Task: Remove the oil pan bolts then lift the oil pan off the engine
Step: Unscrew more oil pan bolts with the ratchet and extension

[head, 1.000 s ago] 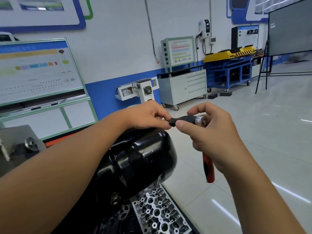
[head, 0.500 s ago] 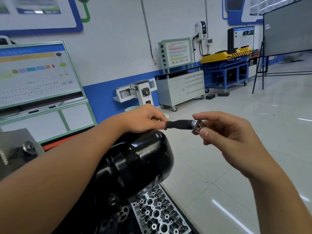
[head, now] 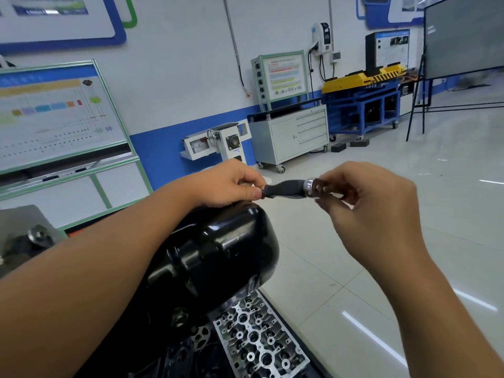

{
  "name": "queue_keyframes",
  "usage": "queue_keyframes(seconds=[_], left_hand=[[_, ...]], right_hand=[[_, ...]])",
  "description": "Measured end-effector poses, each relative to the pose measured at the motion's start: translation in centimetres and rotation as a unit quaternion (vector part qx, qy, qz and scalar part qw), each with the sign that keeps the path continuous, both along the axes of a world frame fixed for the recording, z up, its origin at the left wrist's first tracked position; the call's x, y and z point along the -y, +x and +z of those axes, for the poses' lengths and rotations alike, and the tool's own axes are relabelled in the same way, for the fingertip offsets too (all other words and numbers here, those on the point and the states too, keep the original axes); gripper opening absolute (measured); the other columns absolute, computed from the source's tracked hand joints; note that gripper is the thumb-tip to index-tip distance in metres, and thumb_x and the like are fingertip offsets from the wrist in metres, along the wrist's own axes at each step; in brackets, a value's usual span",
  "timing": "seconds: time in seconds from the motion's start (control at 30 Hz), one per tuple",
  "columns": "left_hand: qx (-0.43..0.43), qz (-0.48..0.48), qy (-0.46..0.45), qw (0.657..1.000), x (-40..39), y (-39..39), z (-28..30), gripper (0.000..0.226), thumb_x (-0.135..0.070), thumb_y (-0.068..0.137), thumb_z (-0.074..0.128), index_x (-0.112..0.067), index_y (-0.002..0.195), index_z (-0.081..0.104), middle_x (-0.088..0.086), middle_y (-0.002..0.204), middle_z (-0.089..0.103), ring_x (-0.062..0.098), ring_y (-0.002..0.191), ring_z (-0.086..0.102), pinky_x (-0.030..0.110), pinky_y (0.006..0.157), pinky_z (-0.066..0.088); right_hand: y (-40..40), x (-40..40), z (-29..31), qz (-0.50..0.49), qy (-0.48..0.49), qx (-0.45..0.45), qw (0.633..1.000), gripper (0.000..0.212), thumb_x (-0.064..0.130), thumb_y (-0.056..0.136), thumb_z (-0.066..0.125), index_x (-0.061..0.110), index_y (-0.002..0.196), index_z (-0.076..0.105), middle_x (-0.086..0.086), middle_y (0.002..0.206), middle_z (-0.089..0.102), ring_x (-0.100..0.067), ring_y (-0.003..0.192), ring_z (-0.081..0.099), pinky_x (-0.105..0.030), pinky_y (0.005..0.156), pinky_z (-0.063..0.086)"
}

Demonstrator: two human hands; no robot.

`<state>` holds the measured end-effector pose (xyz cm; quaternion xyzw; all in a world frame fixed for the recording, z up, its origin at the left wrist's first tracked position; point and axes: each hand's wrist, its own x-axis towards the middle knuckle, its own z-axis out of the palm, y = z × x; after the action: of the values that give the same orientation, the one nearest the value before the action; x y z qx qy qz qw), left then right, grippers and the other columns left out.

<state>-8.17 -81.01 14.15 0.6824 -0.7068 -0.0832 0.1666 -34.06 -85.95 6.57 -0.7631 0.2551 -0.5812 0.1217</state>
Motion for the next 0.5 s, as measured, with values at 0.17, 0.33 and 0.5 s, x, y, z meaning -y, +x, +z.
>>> queue_keyframes(seconds=[0.17,0.33,0.5], left_hand=[[0.008,0.004,0.008,1.000,0.1,0.2,-0.1,0.011,-0.042,0.086,0.062,-0.040,0.091,0.072,0.003,0.082,0.067,0.020,0.076,0.061,0.047,0.080,0.052],[0.010,-0.008,0.017,1.000,0.1,0.1,0.0,0.010,-0.039,0.086,0.064,-0.042,0.092,0.071,0.011,0.072,0.057,0.016,0.066,0.049,0.042,0.071,0.044],[0.010,-0.021,0.017,1.000,0.2,0.1,0.0,0.011,-0.039,0.089,0.063,-0.043,0.094,0.072,0.024,0.095,0.066,0.044,0.090,0.062,0.062,0.090,0.051]], right_hand=[[0.5,-1.1,-0.4,0.193,0.234,0.055,0.951,0.020,0.017,0.074,0.091,0.025,0.080,0.073,0.006,0.071,0.073,-0.014,0.060,0.073,-0.044,0.068,0.062],[0.5,-0.2,-0.1,-0.022,-0.011,-0.010,1.000,0.037,0.004,0.081,0.082,0.037,0.098,0.080,0.010,0.091,0.074,-0.030,0.090,0.061,-0.052,0.080,0.051],[0.9,-0.2,-0.5,0.206,0.183,0.023,0.961,0.022,0.019,0.083,0.085,0.031,0.098,0.075,0.005,0.069,0.071,-0.010,0.056,0.070,-0.032,0.060,0.058]])
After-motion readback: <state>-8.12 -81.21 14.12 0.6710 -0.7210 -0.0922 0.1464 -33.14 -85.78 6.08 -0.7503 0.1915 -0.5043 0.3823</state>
